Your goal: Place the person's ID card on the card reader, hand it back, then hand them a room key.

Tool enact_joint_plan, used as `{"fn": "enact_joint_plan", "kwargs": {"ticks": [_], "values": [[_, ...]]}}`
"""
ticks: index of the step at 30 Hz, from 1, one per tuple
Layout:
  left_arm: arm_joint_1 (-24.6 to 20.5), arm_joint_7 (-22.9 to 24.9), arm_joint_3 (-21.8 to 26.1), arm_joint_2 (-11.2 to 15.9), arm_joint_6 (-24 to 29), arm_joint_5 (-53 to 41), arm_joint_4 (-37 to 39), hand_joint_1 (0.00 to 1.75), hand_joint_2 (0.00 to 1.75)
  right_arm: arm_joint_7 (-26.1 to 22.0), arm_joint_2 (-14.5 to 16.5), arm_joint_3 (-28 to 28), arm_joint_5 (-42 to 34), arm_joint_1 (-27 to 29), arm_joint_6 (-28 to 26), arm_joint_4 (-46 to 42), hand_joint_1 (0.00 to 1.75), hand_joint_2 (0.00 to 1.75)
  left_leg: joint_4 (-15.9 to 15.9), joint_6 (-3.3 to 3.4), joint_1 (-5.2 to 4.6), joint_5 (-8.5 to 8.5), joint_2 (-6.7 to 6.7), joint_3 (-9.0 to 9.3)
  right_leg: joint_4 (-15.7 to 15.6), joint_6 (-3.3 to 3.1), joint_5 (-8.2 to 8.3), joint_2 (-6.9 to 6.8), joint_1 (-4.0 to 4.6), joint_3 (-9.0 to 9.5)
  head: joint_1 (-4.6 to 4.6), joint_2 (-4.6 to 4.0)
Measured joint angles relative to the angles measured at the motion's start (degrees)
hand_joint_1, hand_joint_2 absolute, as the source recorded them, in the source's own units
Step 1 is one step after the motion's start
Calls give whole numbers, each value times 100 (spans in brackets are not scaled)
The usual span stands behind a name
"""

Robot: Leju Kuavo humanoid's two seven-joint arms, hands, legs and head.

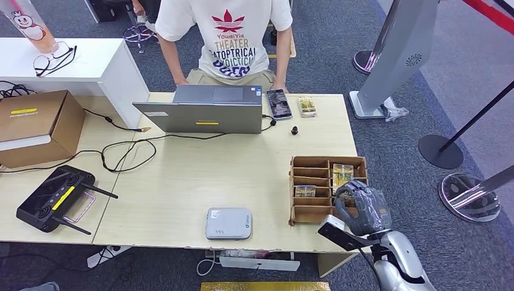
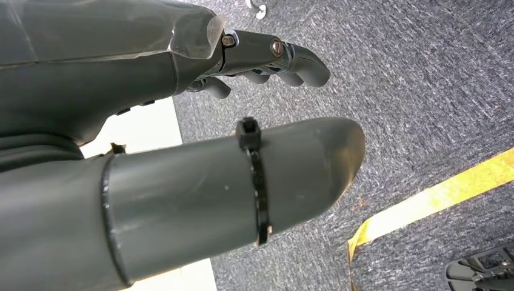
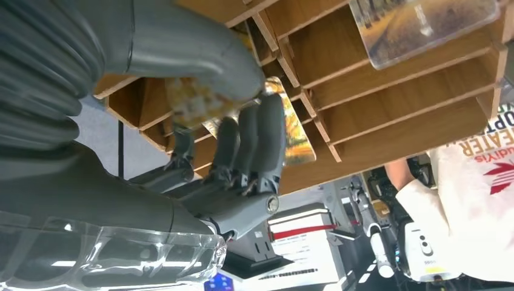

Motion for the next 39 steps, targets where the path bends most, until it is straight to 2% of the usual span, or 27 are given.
{"fn": "enact_joint_plan", "kwargs": {"ticks": [7,39], "values": [[-4,1,0,-3,-1,-1,0,0,0,13,-2,-4,0,15,27,-48,145,175,0,0,0,0,0,0,0,0,0,0,0,0,0,0],[-30,16,-2,-42,7,-55,0,0,0,-134,0,-89,-117,-324,184,-141,144,175,0,1,0,1,0,-1,0,0,0,-1,0,1,0,0]]}}
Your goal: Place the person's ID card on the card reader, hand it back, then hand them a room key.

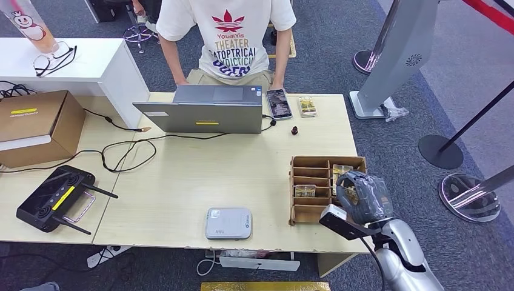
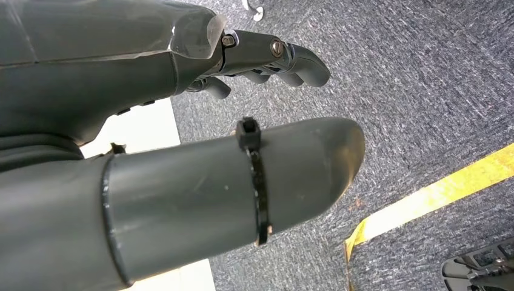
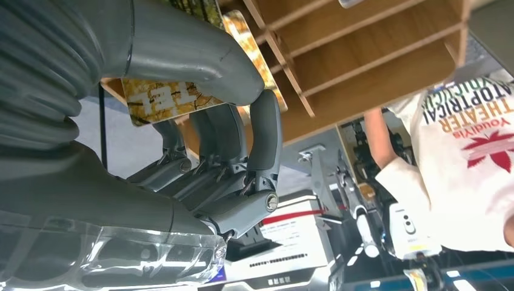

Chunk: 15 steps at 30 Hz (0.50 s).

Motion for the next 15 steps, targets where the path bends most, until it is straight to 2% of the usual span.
{"fn": "enact_joint_plan", "kwargs": {"ticks": [10,15], "values": [[-20,18,-4,-26,8,-20,0,0,0,-64,0,-45,-87,-124,75,-102,140,175,0,0,0,0,0,0,0,0,0,-1,0,0,0,0],[-30,26,-18,-37,9,-25,0,0,0,-82,0,-92,-110,-137,98,-157,144,175,0,0,0,0,0,0,0,0,0,-1,0,0,0,0]]}}
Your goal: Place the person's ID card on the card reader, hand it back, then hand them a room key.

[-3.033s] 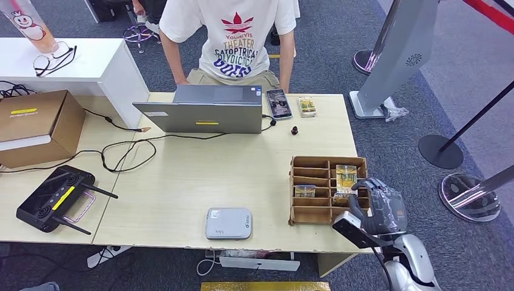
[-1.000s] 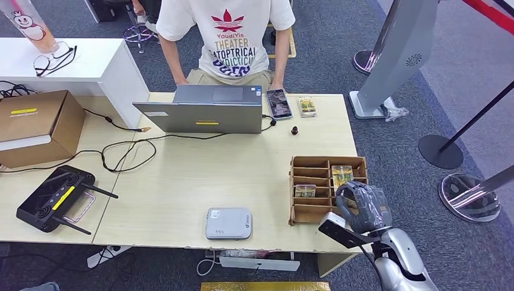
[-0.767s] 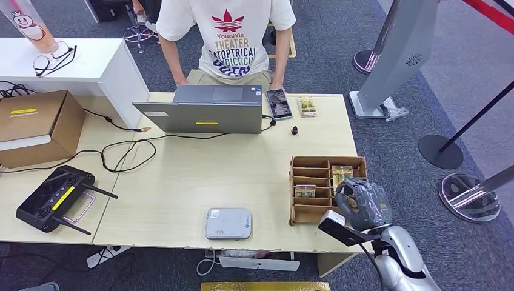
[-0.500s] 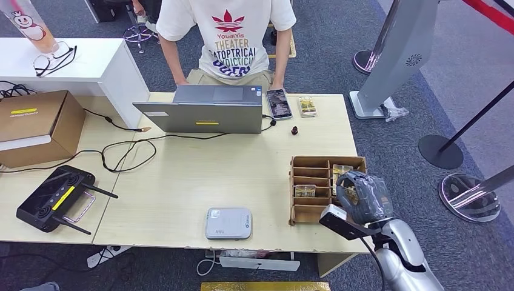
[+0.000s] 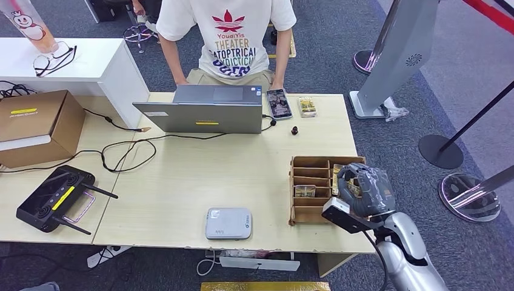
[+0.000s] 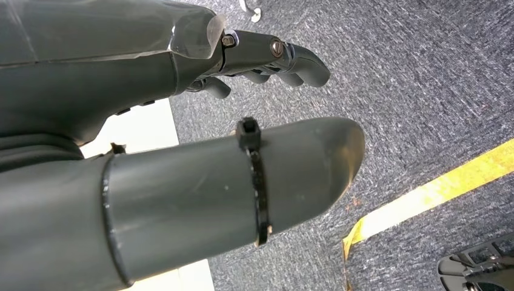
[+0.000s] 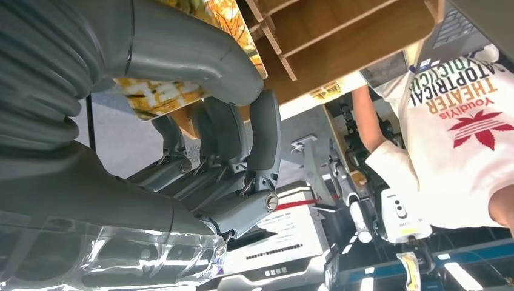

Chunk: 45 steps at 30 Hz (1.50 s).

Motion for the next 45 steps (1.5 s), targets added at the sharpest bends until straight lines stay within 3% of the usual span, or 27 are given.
{"fn": "enact_joint_plan", "kwargs": {"ticks": [8,14,15,19,21,27,45], "values": [[-7,2,-19,-2,-9,-39,0,0,0,-13,0,-86,-90,-1,55,-140,144,175,0,0,0,0,0,1,0,0,0,0,0,0,0,0],[-10,2,-21,-2,-15,-57,0,0,0,-16,1,-119,-103,1,132,-282,130,175,0,0,0,0,0,1,0,0,0,1,0,0,0,0],[-10,2,-21,-2,-15,-58,0,0,0,-16,1,-121,-103,1,143,-299,117,175,0,0,0,0,0,1,0,0,0,1,0,0,0,0],[-10,2,-21,-4,-15,-58,0,0,0,-15,3,-133,-102,3,184,-352,38,175,0,0,0,0,0,1,0,0,0,1,0,0,-1,0],[-11,2,-21,-4,-15,-58,0,0,0,-14,5,-151,-100,7,195,-371,30,175,0,0,0,0,0,1,0,0,0,1,0,0,-1,0],[-13,3,-27,-4,-15,-75,0,0,0,6,9,-208,-94,51,215,-436,35,175,0,0,0,0,0,1,0,0,0,0,0,0,0,0],[-19,47,-84,-2,-38,-77,0,0,0,311,-104,-627,75,801,190,-909,75,175,0,0,0,-1,0,1,0,0,0,1,0,-1,0,0]]}}
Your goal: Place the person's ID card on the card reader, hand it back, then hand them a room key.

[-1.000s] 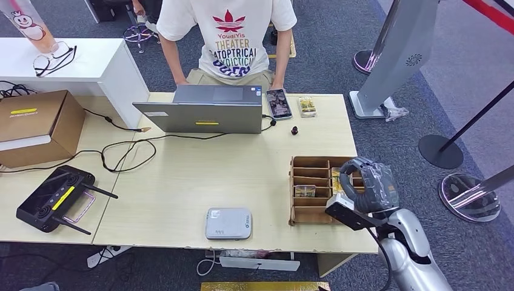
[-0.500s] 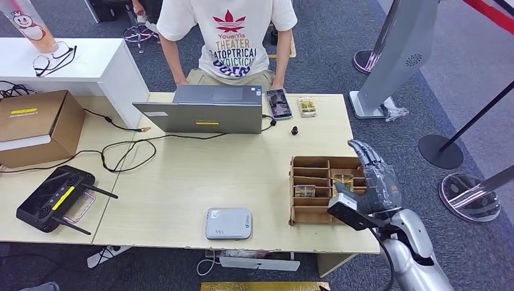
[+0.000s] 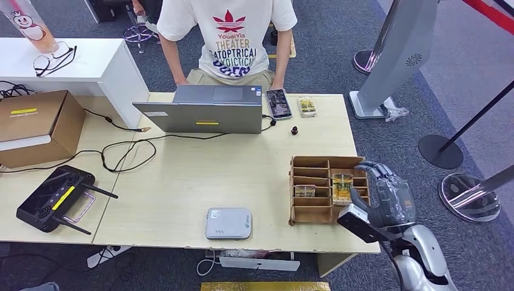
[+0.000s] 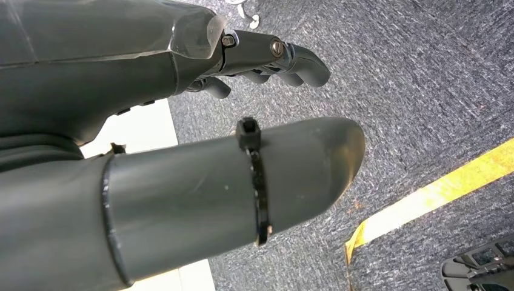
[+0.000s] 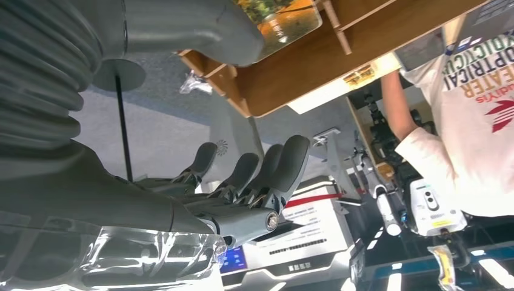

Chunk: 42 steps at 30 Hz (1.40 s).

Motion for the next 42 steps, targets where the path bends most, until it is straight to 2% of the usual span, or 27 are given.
{"fn": "enact_joint_plan", "kwargs": {"ticks": [5,21,42], "values": [[1,13,-9,3,-16,43,0,0,0,54,-25,-103,70,172,10,-174,83,175,0,0,0,0,0,-1,0,0,0,0,0,0,0,0],[8,14,-7,4,-13,178,0,0,0,-23,77,127,210,-167,301,143,76,175,0,0,1,1,0,-1,0,0,0,-2,0,2,-1,0],[12,9,-14,10,-35,160,0,0,0,122,96,179,165,63,294,179,81,175,0,0,0,1,0,0,0,0,0,0,0,2,0,0]]}}
